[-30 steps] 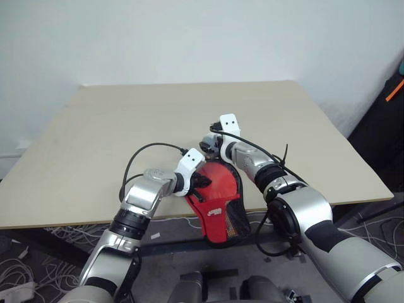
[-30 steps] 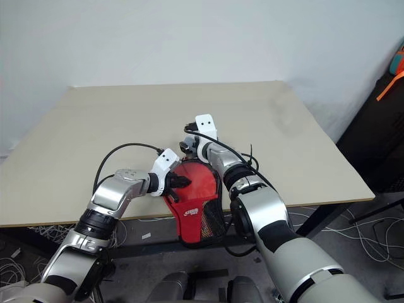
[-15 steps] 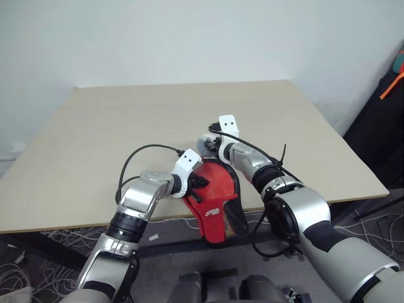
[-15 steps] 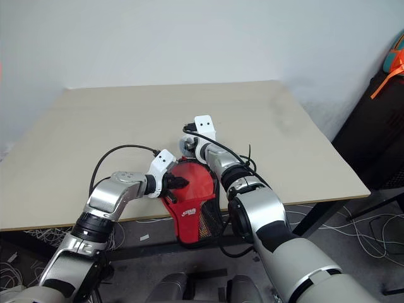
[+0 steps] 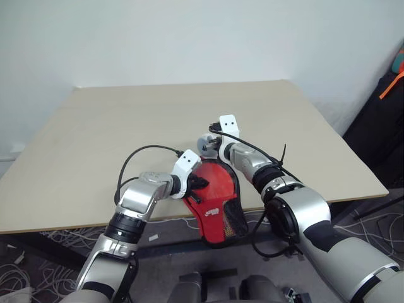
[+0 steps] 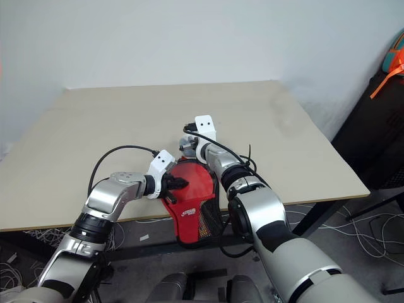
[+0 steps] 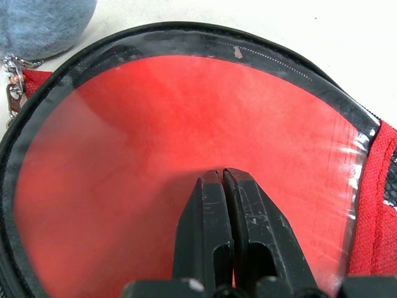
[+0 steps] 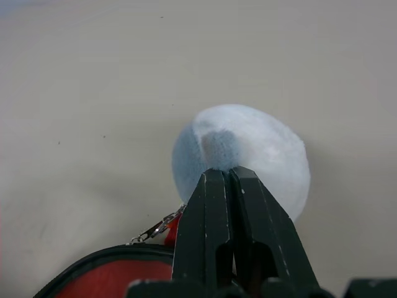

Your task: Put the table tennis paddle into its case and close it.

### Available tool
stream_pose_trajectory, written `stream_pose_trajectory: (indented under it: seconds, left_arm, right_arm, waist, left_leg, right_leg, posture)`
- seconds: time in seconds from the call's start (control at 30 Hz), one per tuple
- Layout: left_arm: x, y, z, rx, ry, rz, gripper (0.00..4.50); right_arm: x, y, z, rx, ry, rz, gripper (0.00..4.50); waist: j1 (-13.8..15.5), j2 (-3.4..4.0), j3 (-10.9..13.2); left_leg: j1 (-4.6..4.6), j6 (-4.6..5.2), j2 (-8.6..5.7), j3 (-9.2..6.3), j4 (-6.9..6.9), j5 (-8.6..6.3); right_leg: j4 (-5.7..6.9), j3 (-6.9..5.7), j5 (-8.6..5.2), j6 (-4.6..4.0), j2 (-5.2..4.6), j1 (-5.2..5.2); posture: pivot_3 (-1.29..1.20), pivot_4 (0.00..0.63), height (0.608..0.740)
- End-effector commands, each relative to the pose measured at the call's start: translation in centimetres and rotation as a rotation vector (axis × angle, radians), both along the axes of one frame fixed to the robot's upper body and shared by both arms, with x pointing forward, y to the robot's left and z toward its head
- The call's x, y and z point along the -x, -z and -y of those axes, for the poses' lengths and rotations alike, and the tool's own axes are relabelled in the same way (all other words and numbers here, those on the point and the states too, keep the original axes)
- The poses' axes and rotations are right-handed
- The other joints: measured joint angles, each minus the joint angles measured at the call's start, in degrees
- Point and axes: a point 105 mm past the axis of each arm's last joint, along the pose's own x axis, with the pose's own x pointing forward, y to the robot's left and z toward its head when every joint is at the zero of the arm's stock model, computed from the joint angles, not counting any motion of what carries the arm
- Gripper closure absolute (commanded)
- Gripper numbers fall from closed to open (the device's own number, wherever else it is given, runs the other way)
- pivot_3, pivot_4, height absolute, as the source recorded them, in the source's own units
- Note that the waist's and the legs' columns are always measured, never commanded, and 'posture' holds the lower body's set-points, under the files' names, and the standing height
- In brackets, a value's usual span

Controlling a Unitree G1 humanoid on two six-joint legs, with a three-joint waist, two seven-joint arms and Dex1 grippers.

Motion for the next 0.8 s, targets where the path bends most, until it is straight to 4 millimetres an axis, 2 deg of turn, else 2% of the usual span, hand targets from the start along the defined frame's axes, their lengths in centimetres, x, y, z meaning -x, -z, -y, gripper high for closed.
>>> stream_pose_trajectory:
  seconds: [0.03,0.4,0.8]
  left_arm:
    - [0.9,2.3,-0.5,-0.051,-0.017,-0.104,4.5]
    - [0.8,2.3,0.1,-0.021,-0.011,-0.121,4.5]
    - [0.6,3.2,-0.1,-0.033,-0.023,-0.151,4.5]
  right_arm:
    - [-0.5,-2.0,-0.3,-0.014,-0.017,0.06,4.48]
    - [-0.6,-2.1,0.3,-0.058,-0.009,0.047,4.48]
    - [-1.4,-3.1,2.4,-0.125,0.04,0.051,4.48]
  waist:
    - [0.0,0.0,0.0]
    - [0.04,0.0,0.0]
    - [0.04,0.03,-0.02]
  left_leg:
    - [0.0,0.0,0.0,0.0,0.0,0.0]
    - [0.01,0.0,0.0,-0.01,0.0,0.0]
    - [0.01,0.0,-0.16,-0.08,0.06,0.0]
  right_leg:
    - [0.0,0.0,0.0,0.0,0.0,0.0]
    - [0.0,-0.01,0.01,-0.01,-0.01,0.01]
    - [0.0,0.0,0.23,0.08,-0.14,0.04]
  posture:
    - [0.0,0.0,0.722]
    - [0.0,0.0,0.722]
    - [0.0,0.0,0.722]
